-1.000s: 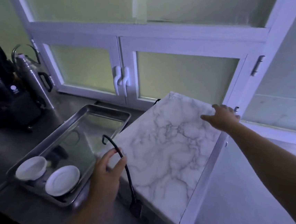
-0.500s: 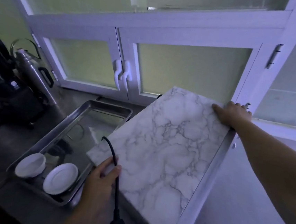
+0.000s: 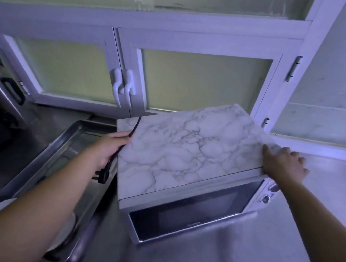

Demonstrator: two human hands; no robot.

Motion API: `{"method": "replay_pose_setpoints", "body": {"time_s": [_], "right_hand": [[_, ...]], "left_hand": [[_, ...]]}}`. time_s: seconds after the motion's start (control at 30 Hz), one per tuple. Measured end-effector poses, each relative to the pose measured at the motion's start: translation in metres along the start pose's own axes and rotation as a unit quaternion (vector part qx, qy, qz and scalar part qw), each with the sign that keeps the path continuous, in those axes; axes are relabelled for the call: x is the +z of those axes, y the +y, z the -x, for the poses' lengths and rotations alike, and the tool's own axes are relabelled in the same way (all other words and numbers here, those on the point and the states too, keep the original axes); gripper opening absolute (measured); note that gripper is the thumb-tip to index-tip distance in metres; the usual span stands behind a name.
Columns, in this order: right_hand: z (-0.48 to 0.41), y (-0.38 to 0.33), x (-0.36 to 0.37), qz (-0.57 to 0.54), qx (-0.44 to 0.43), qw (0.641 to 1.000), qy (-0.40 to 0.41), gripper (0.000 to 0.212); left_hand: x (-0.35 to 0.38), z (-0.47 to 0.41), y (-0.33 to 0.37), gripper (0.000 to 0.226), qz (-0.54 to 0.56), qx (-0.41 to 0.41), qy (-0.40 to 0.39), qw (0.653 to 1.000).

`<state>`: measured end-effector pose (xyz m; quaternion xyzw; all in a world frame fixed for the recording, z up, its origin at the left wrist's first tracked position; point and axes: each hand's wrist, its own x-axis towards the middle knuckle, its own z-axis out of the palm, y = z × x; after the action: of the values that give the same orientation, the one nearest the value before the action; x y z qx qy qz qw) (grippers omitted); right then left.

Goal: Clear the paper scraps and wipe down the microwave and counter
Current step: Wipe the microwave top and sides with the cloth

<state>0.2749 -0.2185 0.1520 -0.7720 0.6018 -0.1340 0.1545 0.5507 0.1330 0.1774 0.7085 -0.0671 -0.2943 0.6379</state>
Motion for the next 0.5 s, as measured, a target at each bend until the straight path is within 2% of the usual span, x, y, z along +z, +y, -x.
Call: {"method": "replay_pose_setpoints", "body": {"time_s": [0.1, 0.2, 0.33, 0.5], "right_hand": [[0.036, 0.008, 0.006, -0.011, 0.079, 0.996, 0.029, 0.079], [0.065, 0.003, 0.014, -0.049, 0.15, 0.984, 0.078, 0.069], [0.074, -0.009, 0.016, -0.092, 0.173, 0.974, 0.116, 0.052], [0.071, -0.024, 0.022, -0.095, 0.214, 0.962, 0.139, 0.05]], "left_hand": [[-0.004, -0.029, 0.017, 0.038, -0.047, -0.006, -0.031, 0.998], [-0.009, -0.058, 0.033, 0.037, -0.084, -0.004, -0.075, 0.994], [-0.003, -0.086, 0.043, 0.033, -0.099, -0.005, -0.122, 0.988], [0.011, -0.127, 0.057, 0.036, -0.101, 0.0, -0.148, 0.984]]}}
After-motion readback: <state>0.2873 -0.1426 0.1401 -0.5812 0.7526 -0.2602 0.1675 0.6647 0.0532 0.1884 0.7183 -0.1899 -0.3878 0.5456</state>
